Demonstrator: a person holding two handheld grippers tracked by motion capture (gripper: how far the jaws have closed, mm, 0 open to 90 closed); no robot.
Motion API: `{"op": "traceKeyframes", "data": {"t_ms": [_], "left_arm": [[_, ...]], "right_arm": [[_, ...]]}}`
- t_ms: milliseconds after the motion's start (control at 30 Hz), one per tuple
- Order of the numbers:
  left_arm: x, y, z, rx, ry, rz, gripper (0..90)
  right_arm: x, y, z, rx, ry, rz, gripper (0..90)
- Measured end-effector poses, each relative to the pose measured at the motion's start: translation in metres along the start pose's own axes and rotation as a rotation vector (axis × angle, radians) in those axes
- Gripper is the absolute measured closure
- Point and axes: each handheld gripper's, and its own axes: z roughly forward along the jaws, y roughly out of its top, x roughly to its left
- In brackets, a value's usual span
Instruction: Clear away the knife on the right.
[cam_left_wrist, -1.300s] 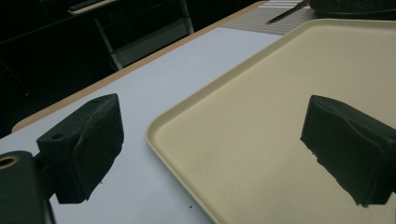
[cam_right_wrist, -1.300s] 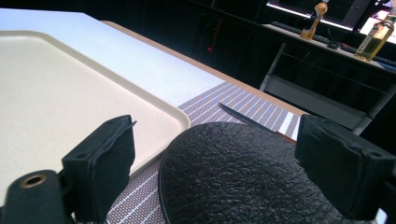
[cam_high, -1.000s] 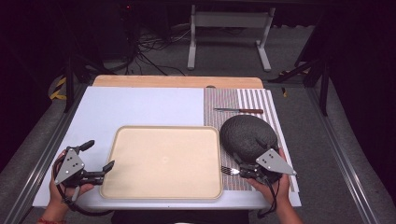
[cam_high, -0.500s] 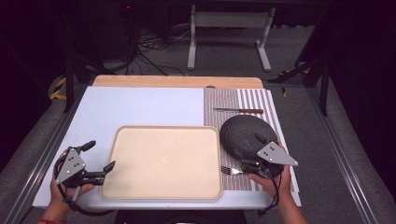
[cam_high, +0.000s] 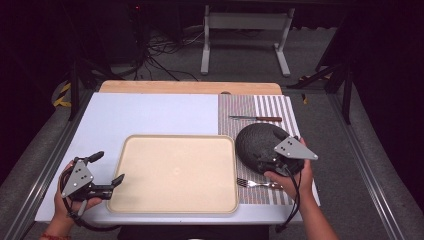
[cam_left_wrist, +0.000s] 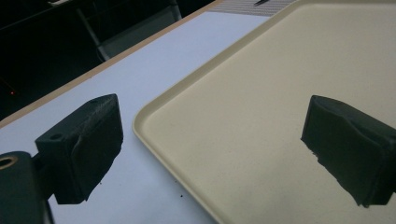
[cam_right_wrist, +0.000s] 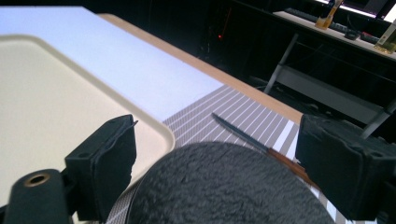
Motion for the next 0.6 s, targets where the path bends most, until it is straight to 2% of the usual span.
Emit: {"op": "traceKeyframes", "data": {"t_ms": [67, 200, 267, 333, 433, 500, 600], "left_arm": [[0.000, 0.000, 0.000, 0.000, 0.003, -0.001, 6.3], [0.001, 0.002, 0.003, -0.006, 0.005, -0.001, 6.3], [0.000, 0.002, 0.004, -0.005, 0.001, -0.002, 6.3], [-0.001, 0.001, 0.005, -0.003, -0.006, 0.001, 6.3], [-0.003, 0.002, 0.003, 0.007, 0.007, 0.026, 6.4], [-0.003, 0.002, 0.003, 0.005, 0.003, 0.026, 6.5], [-0.004, 0.002, 0.006, 0.007, -0.007, 0.024, 6.5]], "right_arm": [[-0.005, 0.006, 0.003, 0.012, 0.005, -0.005, 13.2], [-0.017, 0.017, 0.010, 0.018, -0.022, -0.016, 15.7], [-0.024, 0.021, 0.014, 0.028, -0.007, 0.001, 15.6], [-0.032, 0.025, 0.022, 0.056, -0.014, 0.002, 15.1], [-0.044, 0.028, 0.032, 0.087, -0.005, 0.019, 15.5], [-0.046, 0.029, 0.035, 0.094, 0.000, 0.025, 15.4], [-0.056, 0.034, 0.048, 0.129, 0.012, 0.044, 14.3]]}}
